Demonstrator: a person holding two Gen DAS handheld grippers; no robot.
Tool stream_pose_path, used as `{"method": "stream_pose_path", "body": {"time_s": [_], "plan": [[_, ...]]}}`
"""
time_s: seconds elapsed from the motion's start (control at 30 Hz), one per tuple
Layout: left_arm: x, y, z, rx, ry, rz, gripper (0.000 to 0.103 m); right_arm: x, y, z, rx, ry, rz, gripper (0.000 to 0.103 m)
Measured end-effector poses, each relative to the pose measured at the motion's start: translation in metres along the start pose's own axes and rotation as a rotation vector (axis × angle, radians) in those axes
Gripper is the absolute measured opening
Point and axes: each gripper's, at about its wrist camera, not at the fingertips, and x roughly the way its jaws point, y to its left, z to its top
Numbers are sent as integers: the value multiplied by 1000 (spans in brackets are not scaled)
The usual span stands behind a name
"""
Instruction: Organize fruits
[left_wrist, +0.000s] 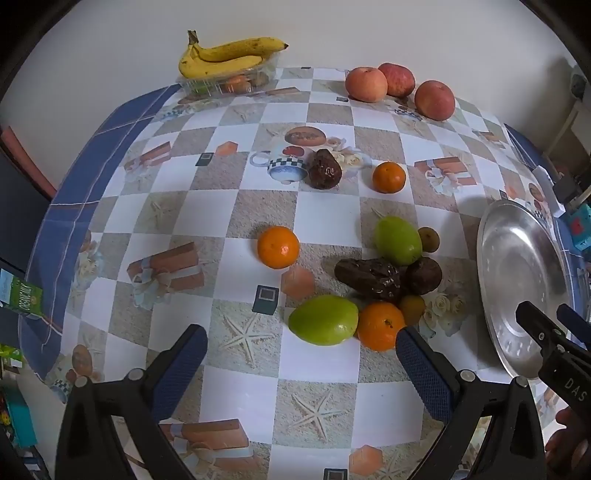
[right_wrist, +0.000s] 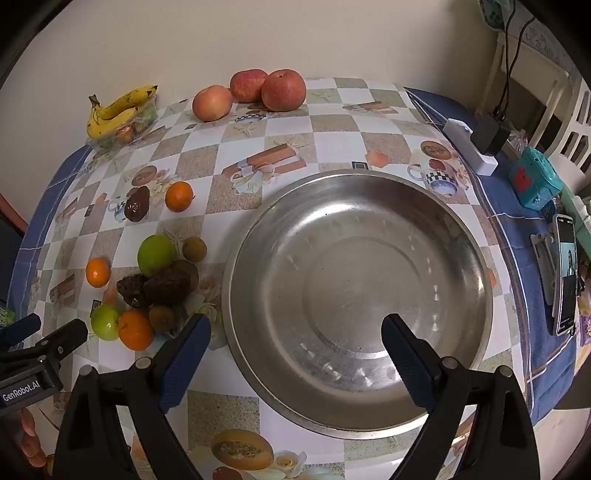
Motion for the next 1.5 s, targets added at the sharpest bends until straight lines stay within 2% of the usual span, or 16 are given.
{"method": "stream_pose_path", "body": {"time_s": [1.5], "plan": [[2,1,-2,-3,5,-5,103,1,-3,-1,8,5,14,94]]}}
